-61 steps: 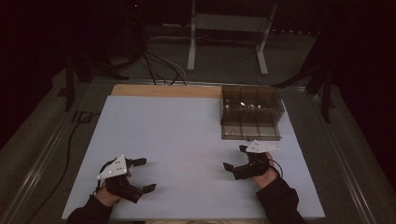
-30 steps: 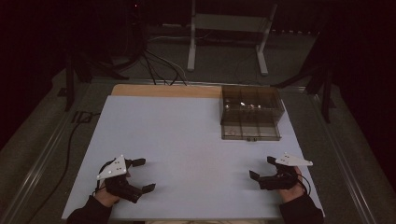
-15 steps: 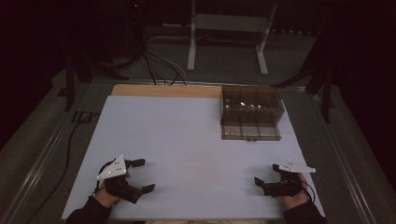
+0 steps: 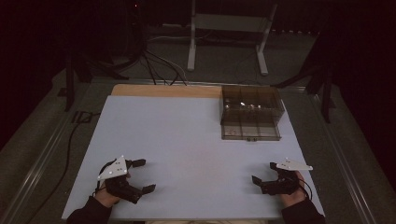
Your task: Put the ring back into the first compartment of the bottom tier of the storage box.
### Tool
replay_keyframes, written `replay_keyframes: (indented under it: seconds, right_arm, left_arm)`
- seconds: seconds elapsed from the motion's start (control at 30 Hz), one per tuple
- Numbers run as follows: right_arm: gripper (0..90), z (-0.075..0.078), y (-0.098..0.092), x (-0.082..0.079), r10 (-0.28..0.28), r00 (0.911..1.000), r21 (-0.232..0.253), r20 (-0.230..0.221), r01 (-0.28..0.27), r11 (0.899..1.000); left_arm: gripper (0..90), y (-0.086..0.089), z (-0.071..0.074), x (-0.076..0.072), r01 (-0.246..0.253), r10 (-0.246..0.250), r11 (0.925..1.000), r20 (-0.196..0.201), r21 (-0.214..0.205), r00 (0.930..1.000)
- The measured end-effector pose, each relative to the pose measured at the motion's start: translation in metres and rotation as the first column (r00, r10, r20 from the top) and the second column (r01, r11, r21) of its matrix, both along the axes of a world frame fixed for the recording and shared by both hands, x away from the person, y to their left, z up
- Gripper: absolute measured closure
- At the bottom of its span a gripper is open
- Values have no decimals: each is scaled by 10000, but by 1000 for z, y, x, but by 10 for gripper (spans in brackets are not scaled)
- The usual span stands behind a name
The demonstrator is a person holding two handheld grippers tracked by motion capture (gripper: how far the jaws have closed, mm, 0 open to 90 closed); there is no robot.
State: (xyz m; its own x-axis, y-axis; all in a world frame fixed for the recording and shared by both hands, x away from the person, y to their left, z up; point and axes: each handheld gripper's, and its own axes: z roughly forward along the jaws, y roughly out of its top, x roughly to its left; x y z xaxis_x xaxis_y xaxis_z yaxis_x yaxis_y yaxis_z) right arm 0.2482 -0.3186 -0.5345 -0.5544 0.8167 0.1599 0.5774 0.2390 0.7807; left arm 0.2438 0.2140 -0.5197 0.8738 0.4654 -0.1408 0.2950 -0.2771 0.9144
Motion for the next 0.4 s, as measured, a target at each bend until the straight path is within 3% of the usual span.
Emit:
replay_keyframes:
  seconds: [0.4]
  right_arm:
    - [0, 1, -1, -1, -21, 10000, 41, -95, 22, 10000]
  left_arm:
    - [7, 0, 0, 0, -7, 7, 10000, 5, -34, 10000]
